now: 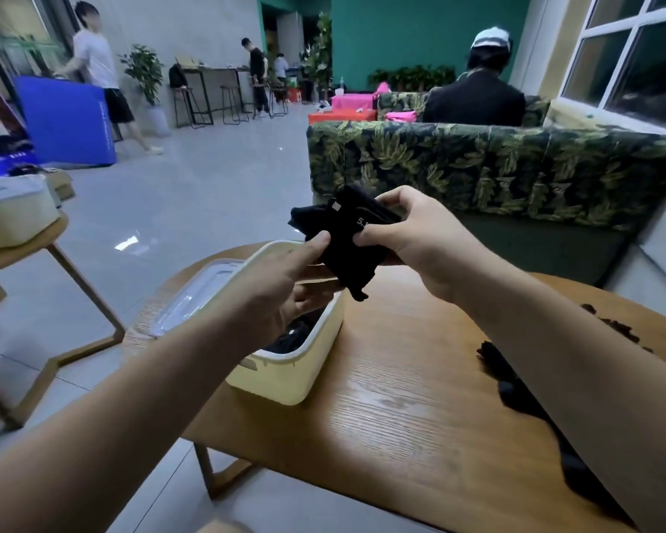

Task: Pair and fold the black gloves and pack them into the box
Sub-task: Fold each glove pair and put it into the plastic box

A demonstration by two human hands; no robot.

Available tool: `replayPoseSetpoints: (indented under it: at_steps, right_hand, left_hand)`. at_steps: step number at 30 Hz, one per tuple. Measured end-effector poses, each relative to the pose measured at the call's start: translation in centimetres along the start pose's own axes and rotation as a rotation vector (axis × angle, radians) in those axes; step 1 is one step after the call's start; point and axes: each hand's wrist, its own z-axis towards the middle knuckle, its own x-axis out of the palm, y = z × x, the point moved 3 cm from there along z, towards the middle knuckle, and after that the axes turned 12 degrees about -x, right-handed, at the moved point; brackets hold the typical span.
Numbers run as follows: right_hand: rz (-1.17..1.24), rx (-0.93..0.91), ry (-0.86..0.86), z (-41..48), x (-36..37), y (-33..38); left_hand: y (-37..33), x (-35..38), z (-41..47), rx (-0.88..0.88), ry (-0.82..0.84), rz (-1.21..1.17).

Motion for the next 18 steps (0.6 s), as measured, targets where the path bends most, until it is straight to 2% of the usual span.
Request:
replayPoseSetpoints:
  at_steps: [2, 7, 10, 18]
  right_hand:
    - [0.024, 0.020, 0.037, 0.5, 0.8, -0.1]
    - [0.004, 0.093, 0.095, 3.0, 2.5, -1.5]
    - [-0.084, 0.104, 0.143, 4.7, 3.6, -2.5]
    - [-0.251, 0.062, 0.260, 7.4, 7.3, -6.1]
  left_hand:
    - [-0.6, -0.5, 0.7, -0.002, 0.029, -0.031]
    - [-1.4, -3.4, 3.3, -0.009, -0.028, -0.055]
    - [-1.9, -5.5, 5.3, -0.018, -0.065, 0.000]
    - [-1.5, -8.3, 11.5, -0.067, -0.033, 0.052]
